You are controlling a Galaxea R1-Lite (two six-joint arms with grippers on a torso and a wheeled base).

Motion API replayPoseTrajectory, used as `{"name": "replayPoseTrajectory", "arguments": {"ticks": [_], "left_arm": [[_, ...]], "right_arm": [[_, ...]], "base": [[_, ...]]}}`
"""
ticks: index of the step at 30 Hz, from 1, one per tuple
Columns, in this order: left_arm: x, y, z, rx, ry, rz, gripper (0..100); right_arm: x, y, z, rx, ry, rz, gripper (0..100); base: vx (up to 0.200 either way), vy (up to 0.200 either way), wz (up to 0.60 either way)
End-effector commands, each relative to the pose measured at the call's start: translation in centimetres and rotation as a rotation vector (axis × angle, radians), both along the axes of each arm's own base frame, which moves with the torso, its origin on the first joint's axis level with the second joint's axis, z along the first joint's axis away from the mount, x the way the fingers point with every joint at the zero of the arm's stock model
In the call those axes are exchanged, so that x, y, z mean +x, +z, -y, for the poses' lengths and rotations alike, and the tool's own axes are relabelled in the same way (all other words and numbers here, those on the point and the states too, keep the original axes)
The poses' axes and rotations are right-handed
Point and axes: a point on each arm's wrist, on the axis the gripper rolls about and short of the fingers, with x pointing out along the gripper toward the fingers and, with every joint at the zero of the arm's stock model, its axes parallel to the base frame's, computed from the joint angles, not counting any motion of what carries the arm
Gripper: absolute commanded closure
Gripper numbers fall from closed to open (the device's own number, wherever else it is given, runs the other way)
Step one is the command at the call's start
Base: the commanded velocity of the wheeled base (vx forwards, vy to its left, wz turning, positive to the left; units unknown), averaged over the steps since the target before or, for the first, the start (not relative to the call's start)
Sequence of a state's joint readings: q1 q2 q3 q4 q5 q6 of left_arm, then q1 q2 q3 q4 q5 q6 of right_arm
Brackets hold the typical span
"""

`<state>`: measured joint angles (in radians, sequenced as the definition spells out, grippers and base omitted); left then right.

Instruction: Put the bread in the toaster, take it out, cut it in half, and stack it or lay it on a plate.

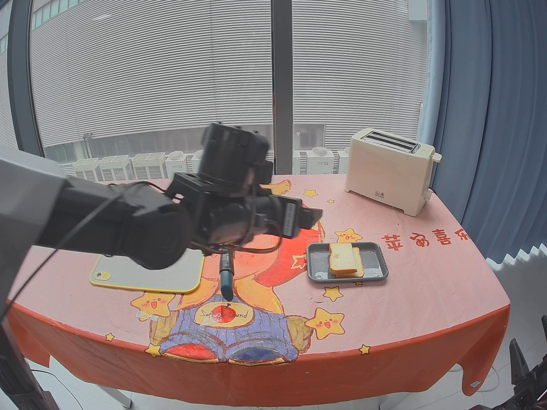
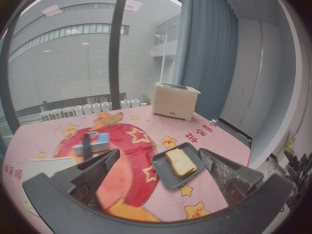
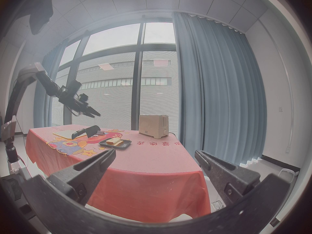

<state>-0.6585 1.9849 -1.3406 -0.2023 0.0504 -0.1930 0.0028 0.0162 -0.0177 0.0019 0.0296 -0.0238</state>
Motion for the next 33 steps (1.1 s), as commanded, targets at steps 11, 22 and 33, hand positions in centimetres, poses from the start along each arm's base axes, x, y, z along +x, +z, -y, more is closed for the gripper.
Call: {"name": "replayPoseTrajectory", "arguments": {"ticks": [11, 22, 33], "left_arm": [[-20.9, 6.8, -22.3, -0.07, 0.417, 0.374, 0], [-31.5, -2.8, -24.3, -0.122, 0.412, 0.523, 0], [-33.1, -9.9, -24.9, 0.002, 0.49, 0.48, 0]], "right_arm": [[0.0, -0.5, 0.0, -0.001, 0.001, -0.001, 0], [0.0, -0.5, 0.0, -0.001, 0.0, -0.001, 0], [0.0, -0.5, 0.0, -0.001, 0.001, -0.001, 0]], "base": [[0.0, 0.0, 0.0], [0.0, 0.0, 0.0], [0.0, 0.0, 0.0]]}}
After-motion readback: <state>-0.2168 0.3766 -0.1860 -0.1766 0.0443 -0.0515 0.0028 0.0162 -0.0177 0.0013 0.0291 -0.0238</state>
